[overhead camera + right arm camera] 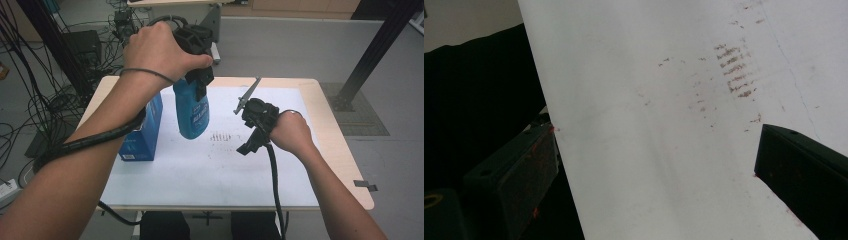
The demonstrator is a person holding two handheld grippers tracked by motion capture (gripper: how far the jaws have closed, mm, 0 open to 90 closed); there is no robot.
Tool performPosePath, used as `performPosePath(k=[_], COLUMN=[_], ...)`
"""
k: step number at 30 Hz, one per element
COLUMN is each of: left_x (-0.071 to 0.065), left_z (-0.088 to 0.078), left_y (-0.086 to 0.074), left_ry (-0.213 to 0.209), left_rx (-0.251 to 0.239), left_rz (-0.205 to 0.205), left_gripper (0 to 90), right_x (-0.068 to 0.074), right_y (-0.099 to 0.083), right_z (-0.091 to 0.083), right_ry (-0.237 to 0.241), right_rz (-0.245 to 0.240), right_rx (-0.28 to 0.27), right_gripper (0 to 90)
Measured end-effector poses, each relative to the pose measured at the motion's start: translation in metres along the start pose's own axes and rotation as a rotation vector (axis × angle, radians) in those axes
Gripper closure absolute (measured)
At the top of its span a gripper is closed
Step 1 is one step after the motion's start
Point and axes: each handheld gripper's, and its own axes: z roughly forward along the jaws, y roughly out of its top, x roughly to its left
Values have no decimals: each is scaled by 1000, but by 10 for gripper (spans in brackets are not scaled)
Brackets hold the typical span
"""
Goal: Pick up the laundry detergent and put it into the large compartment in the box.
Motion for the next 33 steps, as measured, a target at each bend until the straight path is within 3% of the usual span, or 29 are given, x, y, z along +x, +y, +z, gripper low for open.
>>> performPosePath(k=[18, 28, 33], left_x=[14, 34, 49], left_z=[-7, -12, -13], left_y=[0, -7, -13], left_ry=[-6, -10, -9], left_rx=[-4, -13, -27], left_rz=[-33, -84, -135], left_gripper=[376, 375, 375], right_x=[0, 0, 1], right_y=[-3, -5, -5], right_z=[-2, -4, -4], right_ry=[-7, -9, -10], right_rz=[1, -2, -3], right_rx=[-9, -13, -13], right_gripper=[34, 34, 35])
